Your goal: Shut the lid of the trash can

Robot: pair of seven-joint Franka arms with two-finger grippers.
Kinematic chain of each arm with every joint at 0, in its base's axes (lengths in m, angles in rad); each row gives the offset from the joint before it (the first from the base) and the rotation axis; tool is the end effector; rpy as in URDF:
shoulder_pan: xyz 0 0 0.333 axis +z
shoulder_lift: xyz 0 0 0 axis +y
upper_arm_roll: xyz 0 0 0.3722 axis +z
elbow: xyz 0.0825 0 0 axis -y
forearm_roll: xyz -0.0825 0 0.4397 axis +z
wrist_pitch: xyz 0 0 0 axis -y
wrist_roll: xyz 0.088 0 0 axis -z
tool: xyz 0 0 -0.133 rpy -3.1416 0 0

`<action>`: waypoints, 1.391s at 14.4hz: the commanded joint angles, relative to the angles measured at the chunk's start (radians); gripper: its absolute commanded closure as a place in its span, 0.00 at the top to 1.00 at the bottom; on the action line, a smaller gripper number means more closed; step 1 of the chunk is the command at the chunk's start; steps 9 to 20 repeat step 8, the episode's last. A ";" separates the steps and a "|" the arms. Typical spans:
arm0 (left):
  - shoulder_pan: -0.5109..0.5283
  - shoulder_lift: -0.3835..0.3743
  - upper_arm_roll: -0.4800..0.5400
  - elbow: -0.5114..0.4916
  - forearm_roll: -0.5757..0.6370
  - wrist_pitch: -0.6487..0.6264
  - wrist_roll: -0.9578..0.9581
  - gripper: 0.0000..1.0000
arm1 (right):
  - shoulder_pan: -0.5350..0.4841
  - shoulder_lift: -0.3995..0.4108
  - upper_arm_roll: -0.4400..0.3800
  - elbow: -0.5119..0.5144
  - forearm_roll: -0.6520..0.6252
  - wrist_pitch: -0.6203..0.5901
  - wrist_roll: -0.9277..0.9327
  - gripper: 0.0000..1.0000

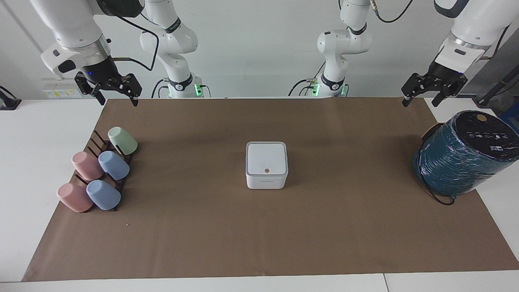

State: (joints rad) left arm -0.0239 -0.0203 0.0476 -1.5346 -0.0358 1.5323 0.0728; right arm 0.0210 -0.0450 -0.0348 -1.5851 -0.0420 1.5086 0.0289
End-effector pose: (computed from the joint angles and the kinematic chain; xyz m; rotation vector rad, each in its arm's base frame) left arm 0.5996 0.0097 0.6827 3.1046 -0.0789 0.0306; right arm 0.5863 -0.0144 0.6689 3.0998 -0.0691 -0.0484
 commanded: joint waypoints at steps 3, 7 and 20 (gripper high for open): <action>-0.001 -0.013 -0.008 -0.030 -0.010 0.008 -0.004 1.00 | -0.003 -0.021 0.000 -0.018 0.017 -0.007 -0.018 1.00; 0.005 -0.015 -0.008 -0.038 -0.010 0.006 0.007 1.00 | -0.003 -0.021 0.000 -0.018 0.017 -0.007 -0.018 1.00; 0.005 -0.018 -0.008 -0.038 -0.010 0.003 0.007 1.00 | -0.003 -0.021 0.000 -0.018 0.017 -0.007 -0.018 1.00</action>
